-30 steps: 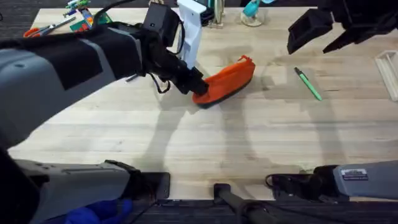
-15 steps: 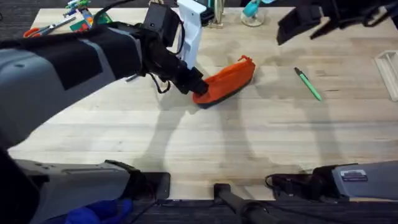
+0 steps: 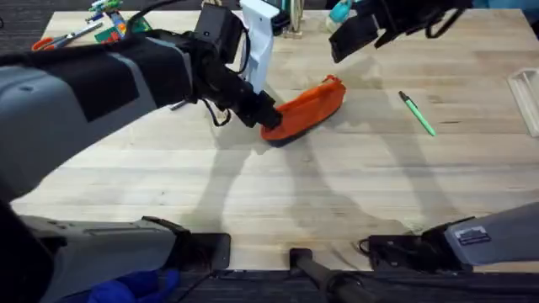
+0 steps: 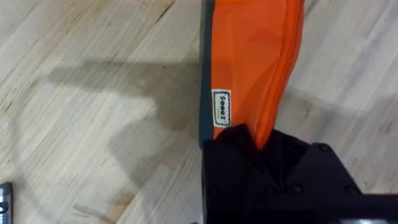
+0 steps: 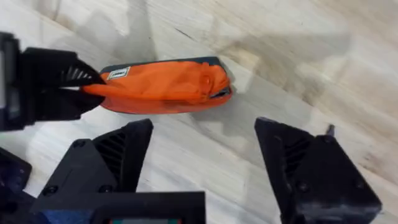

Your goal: Unzip the bag, pick up the pens from the table one at a time and place them inside, then zip the bag closed.

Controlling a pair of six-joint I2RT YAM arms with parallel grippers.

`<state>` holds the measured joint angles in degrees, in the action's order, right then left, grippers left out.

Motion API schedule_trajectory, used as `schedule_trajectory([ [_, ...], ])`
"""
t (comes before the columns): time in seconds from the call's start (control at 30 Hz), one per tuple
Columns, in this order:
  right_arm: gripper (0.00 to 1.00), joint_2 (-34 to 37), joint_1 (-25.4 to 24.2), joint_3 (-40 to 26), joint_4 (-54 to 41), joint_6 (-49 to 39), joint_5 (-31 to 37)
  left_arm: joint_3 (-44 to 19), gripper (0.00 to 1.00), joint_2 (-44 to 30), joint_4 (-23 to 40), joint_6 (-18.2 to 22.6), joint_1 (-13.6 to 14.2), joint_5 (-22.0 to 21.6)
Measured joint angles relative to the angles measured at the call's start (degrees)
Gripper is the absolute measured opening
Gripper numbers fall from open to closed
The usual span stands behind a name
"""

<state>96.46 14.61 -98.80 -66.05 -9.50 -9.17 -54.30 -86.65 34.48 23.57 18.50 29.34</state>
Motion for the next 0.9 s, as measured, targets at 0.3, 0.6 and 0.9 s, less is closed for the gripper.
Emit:
schedule_trajectory([
  [0.3,0.990,5.14,0.00,0.00,0.09,1.21,0.42,0.00,0.042,0.00,0.00,0.01,0.00,0.00],
  [0.6,0.990,5.51,0.00,0.02,2.48,1.40,0.41,0.00,0.042,0.00,0.00,0.00,0.00,0.00],
  [0.9,0.988,5.51,0.16,0.02,5.49,1.25,0.40,0.00,0.041,0.00,0.01,0.00,0.00,0.00],
])
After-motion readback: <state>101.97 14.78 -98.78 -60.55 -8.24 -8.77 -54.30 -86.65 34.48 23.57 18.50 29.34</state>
